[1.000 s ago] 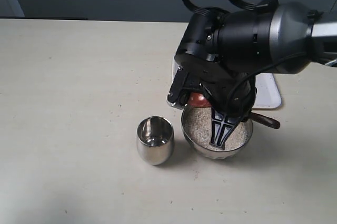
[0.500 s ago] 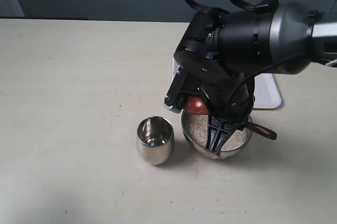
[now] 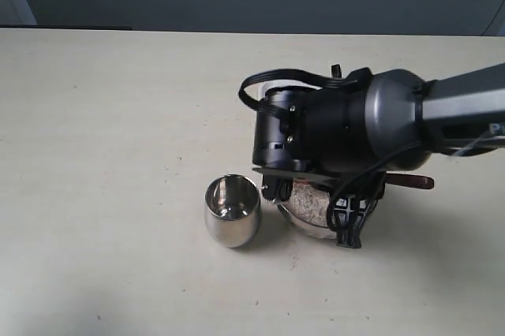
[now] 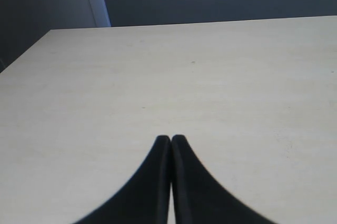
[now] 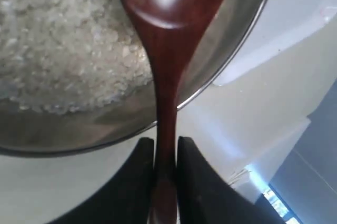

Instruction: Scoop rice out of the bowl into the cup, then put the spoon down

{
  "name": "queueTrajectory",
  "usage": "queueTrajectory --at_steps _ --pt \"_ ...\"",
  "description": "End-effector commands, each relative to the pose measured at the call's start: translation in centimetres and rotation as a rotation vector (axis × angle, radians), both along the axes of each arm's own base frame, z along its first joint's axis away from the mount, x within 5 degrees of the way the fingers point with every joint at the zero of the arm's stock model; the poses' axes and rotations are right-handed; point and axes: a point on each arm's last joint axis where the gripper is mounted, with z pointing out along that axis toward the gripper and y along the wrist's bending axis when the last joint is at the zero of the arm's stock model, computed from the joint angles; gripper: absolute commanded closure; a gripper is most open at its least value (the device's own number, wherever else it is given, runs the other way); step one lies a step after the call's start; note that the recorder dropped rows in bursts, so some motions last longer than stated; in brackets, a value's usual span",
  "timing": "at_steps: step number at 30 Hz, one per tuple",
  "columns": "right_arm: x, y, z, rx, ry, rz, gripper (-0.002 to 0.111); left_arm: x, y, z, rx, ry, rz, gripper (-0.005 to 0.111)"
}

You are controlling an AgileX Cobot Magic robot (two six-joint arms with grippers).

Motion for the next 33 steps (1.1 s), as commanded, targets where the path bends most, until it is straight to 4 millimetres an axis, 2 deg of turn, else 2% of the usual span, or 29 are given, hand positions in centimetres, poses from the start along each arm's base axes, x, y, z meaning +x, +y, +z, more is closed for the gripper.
queueTrajectory --at_steps 1,9,33 --pt "0.3 0.3 -0.7 -0.036 -0.035 0.028 0.109 0.0 -0.1 0.4 0.003 -0.018 -0.011 0.106" --pt "0.2 -0.5 -2.1 -0.106 -0.041 0.049 0.109 0.0 -0.1 0.4 0.003 -0.016 -0.011 0.106" --pt "-0.7 0.1 -2.1 -0.133 -0.022 0.125 0.109 0.0 -0.1 0.4 0.003 -0.016 -0.011 0.106"
